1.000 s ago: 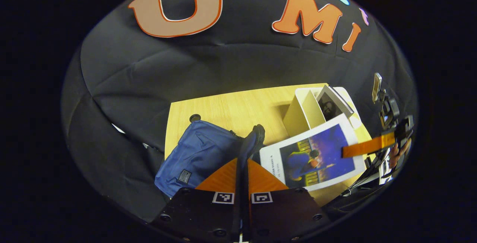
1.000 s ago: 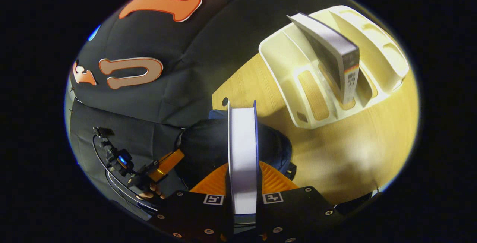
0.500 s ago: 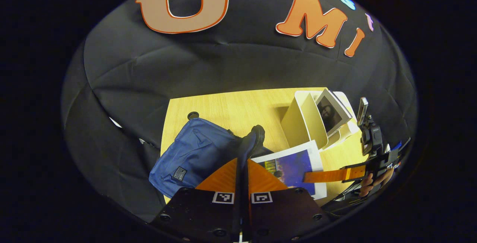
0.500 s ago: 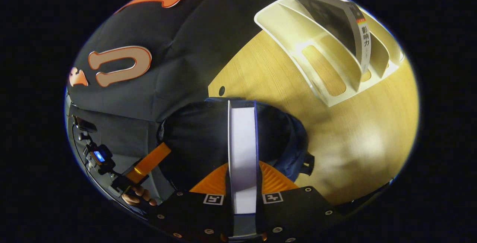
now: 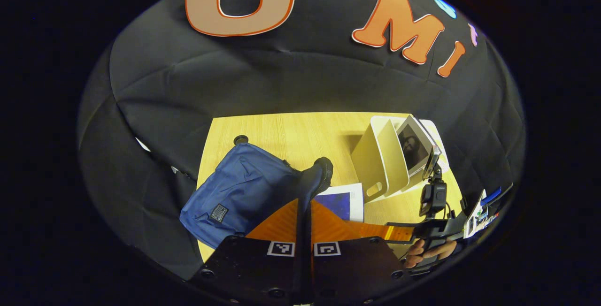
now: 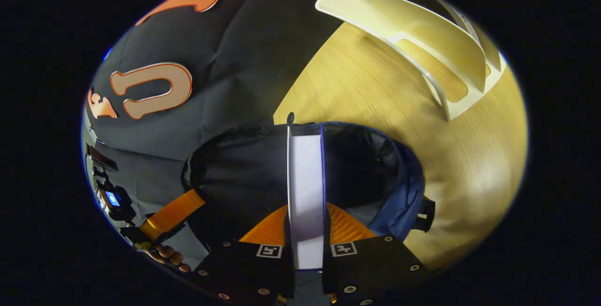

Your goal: Open the schoolbag, grab two books from the bookshelf and put them into the schoolbag.

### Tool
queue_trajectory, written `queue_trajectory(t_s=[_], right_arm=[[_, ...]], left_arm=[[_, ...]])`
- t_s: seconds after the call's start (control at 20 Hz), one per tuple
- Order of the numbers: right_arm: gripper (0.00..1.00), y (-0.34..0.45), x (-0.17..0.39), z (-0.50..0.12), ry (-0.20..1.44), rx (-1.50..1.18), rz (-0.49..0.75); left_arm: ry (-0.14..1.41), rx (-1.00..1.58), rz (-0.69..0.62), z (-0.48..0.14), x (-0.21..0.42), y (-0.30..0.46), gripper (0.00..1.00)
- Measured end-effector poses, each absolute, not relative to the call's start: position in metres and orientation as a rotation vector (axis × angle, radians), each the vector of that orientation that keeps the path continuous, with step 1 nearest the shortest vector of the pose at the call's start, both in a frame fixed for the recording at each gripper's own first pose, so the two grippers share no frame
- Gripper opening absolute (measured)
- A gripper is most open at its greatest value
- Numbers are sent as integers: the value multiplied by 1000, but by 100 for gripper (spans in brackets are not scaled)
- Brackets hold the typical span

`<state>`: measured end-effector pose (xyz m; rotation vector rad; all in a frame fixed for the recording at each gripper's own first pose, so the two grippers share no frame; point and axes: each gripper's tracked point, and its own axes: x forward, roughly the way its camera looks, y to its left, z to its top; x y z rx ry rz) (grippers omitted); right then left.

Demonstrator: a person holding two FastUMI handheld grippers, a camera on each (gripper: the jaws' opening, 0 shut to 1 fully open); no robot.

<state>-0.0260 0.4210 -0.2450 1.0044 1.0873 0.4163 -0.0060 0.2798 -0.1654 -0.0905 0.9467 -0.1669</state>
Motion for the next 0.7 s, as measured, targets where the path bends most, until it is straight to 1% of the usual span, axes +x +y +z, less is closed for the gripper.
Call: queue_trajectory(t_s=[0.25,0.45,0.7], right_arm=[[23,444,-23,-257,1067,1071,416],[22,460,-14,-266,1051,1113,396],[22,476,-8,-274,1030,1131,405]], left_arm=[[960,-25,-202,-164,-10,269,1],[982,-33,-231,-168,-15,256,1],[1003,-14,-262,-175,-19,237,1]])
